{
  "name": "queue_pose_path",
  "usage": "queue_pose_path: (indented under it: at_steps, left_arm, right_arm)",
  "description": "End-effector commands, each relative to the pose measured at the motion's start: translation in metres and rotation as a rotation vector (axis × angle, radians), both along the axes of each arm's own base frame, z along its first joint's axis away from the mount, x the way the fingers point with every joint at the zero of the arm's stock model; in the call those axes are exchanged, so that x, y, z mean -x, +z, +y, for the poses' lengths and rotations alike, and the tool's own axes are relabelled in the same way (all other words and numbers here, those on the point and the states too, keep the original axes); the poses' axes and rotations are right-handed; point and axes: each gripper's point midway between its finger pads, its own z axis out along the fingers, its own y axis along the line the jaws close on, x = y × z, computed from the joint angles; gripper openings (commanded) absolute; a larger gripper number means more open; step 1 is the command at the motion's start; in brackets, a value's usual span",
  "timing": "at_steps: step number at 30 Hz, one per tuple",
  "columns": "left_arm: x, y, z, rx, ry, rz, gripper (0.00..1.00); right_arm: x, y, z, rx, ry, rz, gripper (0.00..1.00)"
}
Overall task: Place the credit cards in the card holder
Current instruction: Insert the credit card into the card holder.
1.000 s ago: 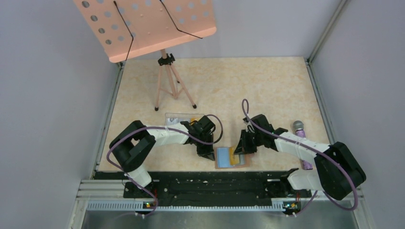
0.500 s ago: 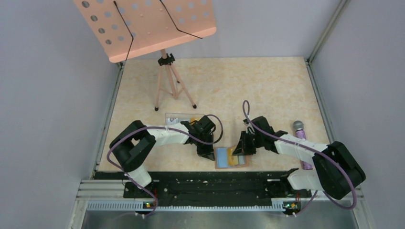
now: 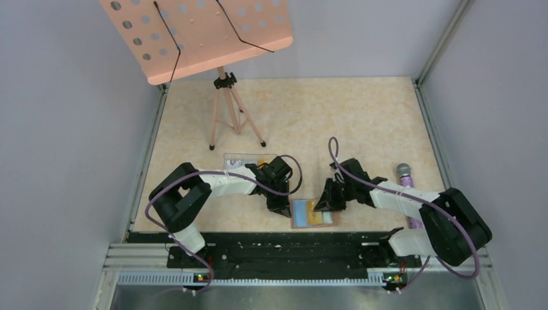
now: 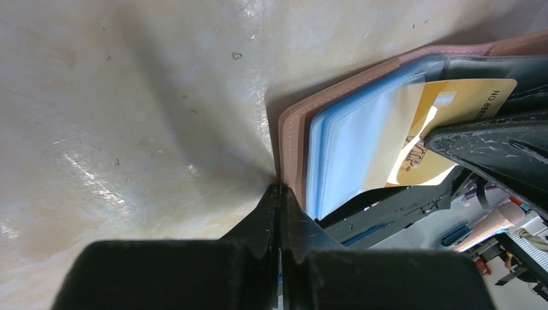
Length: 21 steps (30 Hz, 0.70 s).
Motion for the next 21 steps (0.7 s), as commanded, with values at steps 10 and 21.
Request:
queue_pose_path:
  at_steps: [10,21]
  left_arm:
    - [0.003,-0.019,0.002,-0.047,-0.033,-0.012,0.00]
    - [0.001,-0.017,-0.003,-0.037,-0.039,-0.014,0.00]
  right_arm:
    - [0.009,-0.009,-0.014,0.208,0.006,0.053,0.31]
    - [0.008,-0.002,-0.013,0.309,0.049,0.034,0.59]
